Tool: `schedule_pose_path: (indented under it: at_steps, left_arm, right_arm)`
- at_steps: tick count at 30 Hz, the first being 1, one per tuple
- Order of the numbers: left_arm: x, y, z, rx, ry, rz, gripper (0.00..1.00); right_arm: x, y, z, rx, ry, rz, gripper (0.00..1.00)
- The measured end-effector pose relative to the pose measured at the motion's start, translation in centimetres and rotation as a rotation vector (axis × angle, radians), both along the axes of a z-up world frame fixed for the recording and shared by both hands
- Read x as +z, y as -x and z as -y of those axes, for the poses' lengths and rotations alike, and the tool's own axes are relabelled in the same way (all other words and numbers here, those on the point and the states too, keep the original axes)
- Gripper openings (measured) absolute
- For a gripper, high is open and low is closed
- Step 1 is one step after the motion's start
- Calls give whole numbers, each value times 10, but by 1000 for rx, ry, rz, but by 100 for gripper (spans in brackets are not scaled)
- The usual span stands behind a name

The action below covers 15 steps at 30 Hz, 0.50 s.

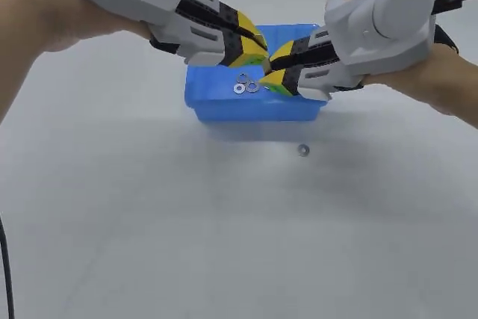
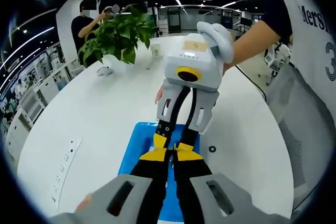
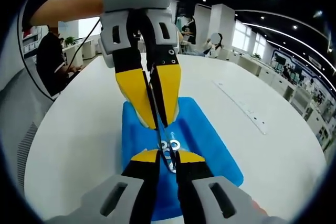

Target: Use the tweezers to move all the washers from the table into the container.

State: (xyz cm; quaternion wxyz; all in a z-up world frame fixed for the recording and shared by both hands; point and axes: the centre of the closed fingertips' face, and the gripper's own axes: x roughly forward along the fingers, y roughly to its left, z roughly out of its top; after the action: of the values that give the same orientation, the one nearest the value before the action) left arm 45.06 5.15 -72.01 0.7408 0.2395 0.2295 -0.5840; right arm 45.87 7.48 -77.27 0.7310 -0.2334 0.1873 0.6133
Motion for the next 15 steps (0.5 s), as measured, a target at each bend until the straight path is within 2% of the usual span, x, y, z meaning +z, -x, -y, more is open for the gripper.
schedule_pose_path:
  at_steps: [5, 9, 15]
  left_arm:
    - [10, 7, 2, -18, -6, 12, 7]
    - [25, 15, 5, -26, -9, 23, 7]
    - [46, 30, 10, -41, -10, 59, 7]
  right_arm:
    - [13, 8, 1, 12, -8, 23, 13]
    - [29, 15, 2, 15, -25, 39, 13]
    - [54, 32, 8, 27, -45, 72, 12]
